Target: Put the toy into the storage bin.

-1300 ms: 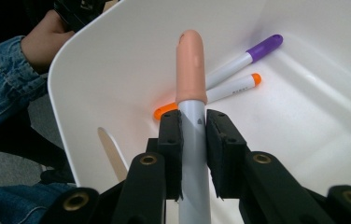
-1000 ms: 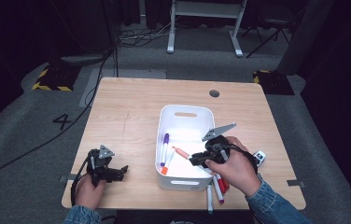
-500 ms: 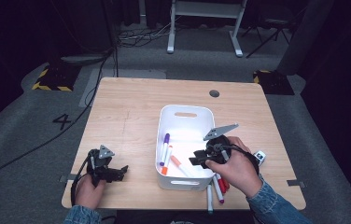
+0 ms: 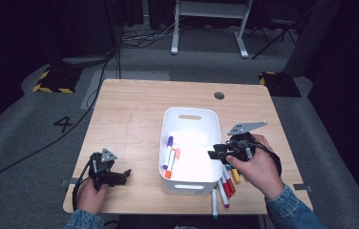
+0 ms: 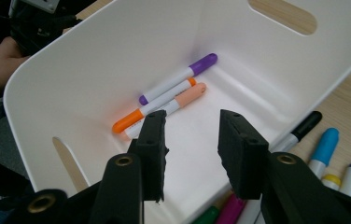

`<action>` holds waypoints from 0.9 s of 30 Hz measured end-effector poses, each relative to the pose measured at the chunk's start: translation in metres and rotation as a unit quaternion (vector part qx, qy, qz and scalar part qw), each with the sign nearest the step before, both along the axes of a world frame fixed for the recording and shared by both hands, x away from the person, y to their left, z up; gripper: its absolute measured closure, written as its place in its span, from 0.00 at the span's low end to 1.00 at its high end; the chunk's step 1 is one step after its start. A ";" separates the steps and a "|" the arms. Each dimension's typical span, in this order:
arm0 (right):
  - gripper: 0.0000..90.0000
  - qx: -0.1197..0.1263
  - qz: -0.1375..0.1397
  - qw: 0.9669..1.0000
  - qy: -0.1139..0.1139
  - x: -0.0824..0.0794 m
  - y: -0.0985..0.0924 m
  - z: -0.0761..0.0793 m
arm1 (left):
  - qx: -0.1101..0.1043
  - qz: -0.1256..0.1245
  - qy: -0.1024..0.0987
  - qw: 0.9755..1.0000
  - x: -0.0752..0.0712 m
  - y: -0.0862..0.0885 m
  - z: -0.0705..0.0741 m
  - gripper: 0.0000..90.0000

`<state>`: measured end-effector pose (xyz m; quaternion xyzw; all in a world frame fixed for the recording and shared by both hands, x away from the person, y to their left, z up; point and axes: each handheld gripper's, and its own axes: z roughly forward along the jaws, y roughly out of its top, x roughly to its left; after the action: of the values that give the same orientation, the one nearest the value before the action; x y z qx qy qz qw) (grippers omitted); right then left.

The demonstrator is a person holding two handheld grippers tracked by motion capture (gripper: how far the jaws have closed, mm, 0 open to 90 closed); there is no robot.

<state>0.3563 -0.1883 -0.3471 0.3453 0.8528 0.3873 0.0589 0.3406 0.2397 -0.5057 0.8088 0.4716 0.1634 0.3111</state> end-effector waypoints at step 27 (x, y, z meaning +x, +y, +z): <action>0.76 -0.078 -0.125 0.987 0.057 0.052 -0.089 -0.065 | -0.001 -0.001 0.000 1.000 0.000 0.000 0.000 0.00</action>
<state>0.4088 -0.2771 -0.4122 0.4651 0.8326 0.2888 0.0845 0.3407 0.2397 -0.5058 0.8090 0.4713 0.1626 0.3115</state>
